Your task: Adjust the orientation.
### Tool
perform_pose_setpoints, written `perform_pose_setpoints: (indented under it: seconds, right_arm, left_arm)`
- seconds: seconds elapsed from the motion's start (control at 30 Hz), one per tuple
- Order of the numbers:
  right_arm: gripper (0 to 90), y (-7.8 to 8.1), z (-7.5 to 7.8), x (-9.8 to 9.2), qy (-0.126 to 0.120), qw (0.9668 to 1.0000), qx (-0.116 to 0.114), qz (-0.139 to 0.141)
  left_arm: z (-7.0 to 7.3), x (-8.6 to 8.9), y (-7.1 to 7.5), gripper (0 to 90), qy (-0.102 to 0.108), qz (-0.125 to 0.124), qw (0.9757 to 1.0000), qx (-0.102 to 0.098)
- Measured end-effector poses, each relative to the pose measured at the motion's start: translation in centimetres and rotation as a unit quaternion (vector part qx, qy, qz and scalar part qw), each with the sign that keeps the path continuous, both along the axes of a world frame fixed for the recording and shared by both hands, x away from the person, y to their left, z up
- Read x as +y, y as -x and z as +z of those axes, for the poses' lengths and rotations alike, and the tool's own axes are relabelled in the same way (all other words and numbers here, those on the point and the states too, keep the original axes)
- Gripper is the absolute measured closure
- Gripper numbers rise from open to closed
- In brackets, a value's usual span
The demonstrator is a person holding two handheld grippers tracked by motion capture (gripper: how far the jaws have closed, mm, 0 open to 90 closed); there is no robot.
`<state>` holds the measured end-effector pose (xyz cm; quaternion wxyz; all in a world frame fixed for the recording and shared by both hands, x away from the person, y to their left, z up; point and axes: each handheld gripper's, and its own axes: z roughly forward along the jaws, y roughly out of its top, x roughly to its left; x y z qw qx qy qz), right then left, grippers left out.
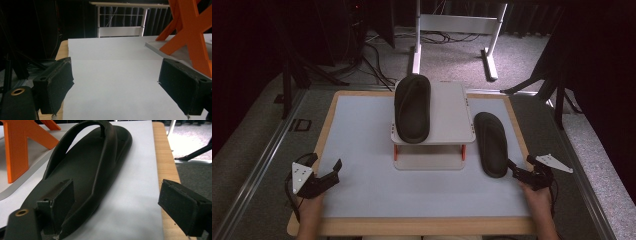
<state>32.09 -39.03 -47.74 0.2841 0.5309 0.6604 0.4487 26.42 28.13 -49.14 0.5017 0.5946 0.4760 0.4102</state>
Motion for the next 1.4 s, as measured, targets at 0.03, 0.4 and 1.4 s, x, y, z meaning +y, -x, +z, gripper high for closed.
perform_pose_setpoints:
  seconds: [0.03,0.4,1.4]
  right_arm:
    - [11.7,0.0,0.0,0.3,0.015,0.9999,0.004,0.003]
    - [19.0,-0.3,0.2,0.5,0.024,0.999,0.035,0.011]
    - [27.0,-4.9,3.9,0.7,0.036,0.9827,0.174,0.053]
  left_arm:
    - [0.0,0.0,0.0,11.8,-0.002,-0.001,1.0,0.0]
    - [0.0,0.1,-0.2,1.6,0.008,0.007,0.9999,0.007]
    - [0.0,0.1,-0.2,1.4,0.007,0.003,0.9999,0.009]
